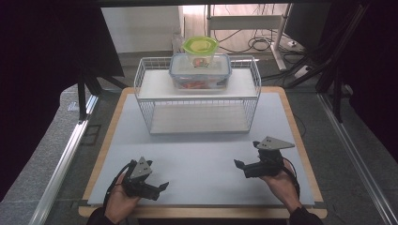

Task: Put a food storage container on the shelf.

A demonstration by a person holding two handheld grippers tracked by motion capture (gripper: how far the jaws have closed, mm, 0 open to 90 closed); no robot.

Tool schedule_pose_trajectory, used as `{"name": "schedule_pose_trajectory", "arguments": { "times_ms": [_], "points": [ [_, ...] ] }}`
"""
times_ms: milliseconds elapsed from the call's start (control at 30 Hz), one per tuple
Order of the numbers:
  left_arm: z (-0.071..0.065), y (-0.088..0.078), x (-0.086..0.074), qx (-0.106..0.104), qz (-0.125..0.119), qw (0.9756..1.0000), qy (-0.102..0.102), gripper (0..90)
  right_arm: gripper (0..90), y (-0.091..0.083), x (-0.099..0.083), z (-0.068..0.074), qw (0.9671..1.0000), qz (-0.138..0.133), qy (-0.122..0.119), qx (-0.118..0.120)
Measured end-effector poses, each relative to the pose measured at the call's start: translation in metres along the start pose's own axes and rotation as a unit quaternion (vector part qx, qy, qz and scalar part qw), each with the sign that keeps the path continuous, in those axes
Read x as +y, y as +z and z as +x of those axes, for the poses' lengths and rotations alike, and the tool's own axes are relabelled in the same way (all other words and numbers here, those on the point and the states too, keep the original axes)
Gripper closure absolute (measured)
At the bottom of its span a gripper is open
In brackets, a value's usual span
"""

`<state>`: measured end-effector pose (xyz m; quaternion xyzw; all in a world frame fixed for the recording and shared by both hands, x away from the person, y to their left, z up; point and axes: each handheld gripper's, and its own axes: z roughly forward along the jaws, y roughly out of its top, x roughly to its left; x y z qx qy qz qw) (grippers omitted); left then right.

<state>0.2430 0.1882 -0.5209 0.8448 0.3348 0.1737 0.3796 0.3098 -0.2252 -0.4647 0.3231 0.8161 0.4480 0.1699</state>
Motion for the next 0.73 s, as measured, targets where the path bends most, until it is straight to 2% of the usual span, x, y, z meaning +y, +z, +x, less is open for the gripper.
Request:
{"name": "schedule_pose_trajectory", "arguments": {
  "times_ms": [133, 200, 333, 500, 667, 733],
  "points": [
    [0.000, 0.000, 0.000, 0.000, 0.002, 1.0000, 0.003, 2.1, 0.0, 0.001, -0.014, 0.004, 0.9999, 0.016, -0.004, -0.004],
    [0.000, 0.001, 0.000, 0.001, 0.002, 1.0000, 0.003, 2.0, 0.0, 0.002, -0.020, 0.006, 0.9997, 0.021, -0.005, -0.015],
    [0.000, 0.001, -0.001, -0.001, 0.001, 1.0000, 0.001, 2.0, 0.0, 0.008, -0.033, 0.006, 0.9985, 0.046, -0.006, -0.028],
    [0.001, 0.001, -0.002, -0.002, 0.002, 1.0000, -0.001, 2.0, 0.0, 0.016, -0.042, 0.003, 0.9965, 0.079, 0.003, -0.025],
    [0.001, 0.001, -0.001, -0.001, 0.000, 1.0000, -0.002, 2.0, 0.0, 0.017, -0.042, 0.002, 0.9964, 0.081, 0.004, -0.026],
    [0.001, 0.001, -0.001, -0.001, 0.000, 1.0000, -0.002, 2.0, 0.0, 0.017, -0.042, 0.001, 0.9970, 0.073, 0.014, -0.021]
  ]
}}
